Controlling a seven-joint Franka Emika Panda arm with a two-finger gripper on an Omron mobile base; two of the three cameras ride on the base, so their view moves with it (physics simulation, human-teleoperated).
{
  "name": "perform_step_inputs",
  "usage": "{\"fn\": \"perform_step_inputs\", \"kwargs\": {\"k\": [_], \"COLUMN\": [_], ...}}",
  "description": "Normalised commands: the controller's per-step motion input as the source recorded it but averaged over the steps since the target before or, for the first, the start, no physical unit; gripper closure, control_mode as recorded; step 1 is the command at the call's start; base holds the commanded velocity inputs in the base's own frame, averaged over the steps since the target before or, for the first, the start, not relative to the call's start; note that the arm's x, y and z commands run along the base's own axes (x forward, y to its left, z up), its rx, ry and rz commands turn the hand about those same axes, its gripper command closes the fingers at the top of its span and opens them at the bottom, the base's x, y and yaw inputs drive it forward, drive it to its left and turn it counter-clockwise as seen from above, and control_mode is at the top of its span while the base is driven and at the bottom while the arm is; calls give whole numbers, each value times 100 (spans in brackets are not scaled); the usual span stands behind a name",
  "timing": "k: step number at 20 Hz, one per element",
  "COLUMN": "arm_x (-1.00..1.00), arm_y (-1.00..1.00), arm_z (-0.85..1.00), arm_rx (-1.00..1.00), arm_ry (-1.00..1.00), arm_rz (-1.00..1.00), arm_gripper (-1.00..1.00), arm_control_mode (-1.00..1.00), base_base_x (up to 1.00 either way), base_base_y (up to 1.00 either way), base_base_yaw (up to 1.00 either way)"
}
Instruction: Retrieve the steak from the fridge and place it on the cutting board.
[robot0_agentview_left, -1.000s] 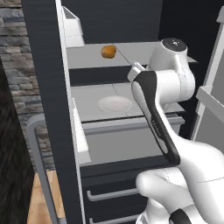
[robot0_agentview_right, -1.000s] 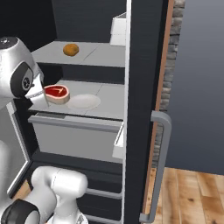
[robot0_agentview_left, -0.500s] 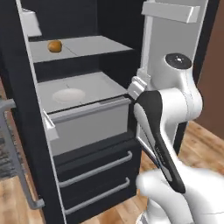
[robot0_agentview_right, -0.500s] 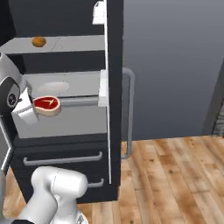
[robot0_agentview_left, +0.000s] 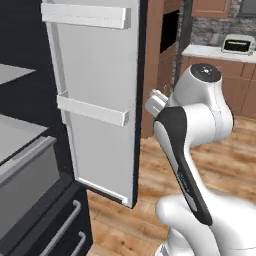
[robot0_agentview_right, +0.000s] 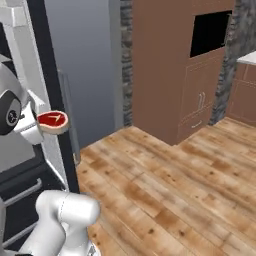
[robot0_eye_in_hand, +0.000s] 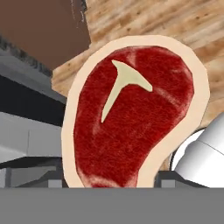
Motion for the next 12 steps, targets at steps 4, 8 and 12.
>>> {"fn": "perform_step_inputs", "kwargs": {"k": [4, 8, 12], "arm_x": [0, 0, 0], "arm_y": [0, 0, 0], "arm_z": [0, 0, 0], "arm_rx": [0, 0, 0], "arm_ry": [0, 0, 0], "arm_rz": [0, 0, 0], "arm_gripper": [100, 100, 100], "arm_control_mode": [100, 100, 100], "base_base_x": [0, 0, 0], "base_base_y": [0, 0, 0], "base_base_yaw": [-100, -100, -100]}}
